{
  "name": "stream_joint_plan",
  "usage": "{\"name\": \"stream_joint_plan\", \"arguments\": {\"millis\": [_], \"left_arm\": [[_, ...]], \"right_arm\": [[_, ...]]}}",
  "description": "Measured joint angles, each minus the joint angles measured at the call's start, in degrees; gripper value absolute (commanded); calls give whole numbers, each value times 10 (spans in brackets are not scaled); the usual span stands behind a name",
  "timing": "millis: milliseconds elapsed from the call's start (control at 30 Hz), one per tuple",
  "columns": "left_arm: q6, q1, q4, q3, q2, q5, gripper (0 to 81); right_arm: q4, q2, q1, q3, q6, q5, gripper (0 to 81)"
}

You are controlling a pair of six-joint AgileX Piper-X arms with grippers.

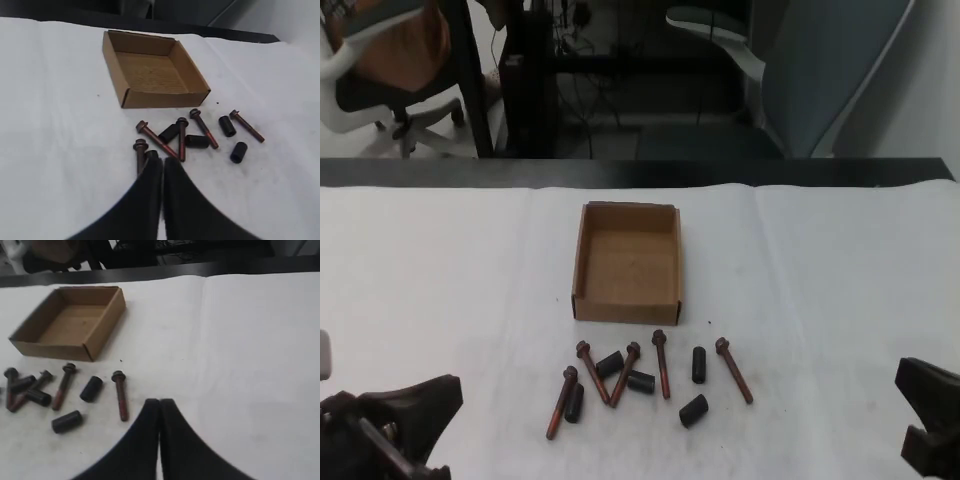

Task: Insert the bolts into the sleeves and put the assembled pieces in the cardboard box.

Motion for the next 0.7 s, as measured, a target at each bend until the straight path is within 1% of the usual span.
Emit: {"name": "stream_joint_plan", "arguments": {"millis": [100, 133, 167, 200, 233, 267, 300, 367, 433, 467, 533, 600, 700], "left_arm": [[-3, -1, 0, 0, 0, 16, 18], [-3, -3, 0, 0, 0, 22, 18], [-3, -6, 0, 0, 0, 26, 11], [-3, -10, 0, 0, 1, 29, 11], [-3, -16, -1, 0, 5, 31, 45], [-3, -25, -3, 0, 10, 33, 83], [-3, -37, -6, 0, 17, 33, 125], [-3, -65, -16, 0, 35, 20, 195], [-1, -102, -29, 0, 56, -3, 234], [-4, -124, -36, 0, 68, -20, 234], [-10, -166, -45, -7, 99, -56, 234], [-16, -211, -47, -27, 139, -97, 234], [-14, -268, -52, -78, 212, -158, 234]], "right_arm": [[-1, 2, 0, 0, 53, -10, 6], [-3, 7, 0, 0, 61, -27, 4], [-3, 13, 0, 0, 61, -53, 0], [-3, 21, 0, 1, 57, -82, 21], [-3, 32, 0, 2, 50, -119, 55], [-3, 45, 2, 2, 44, -151, 115], [-3, 57, 5, 3, 39, -171, 195], [-3, 88, 16, 5, 31, -191, 389], [-3, 123, 29, 5, 28, -198, 514], [-3, 141, 37, 1, 29, -199, 525], [-3, 176, 53, -9, 41, -197, 515], [-3, 214, 71, -30, 54, -183, 515], [-3, 269, 93, -77, 54, -158, 515]]}}
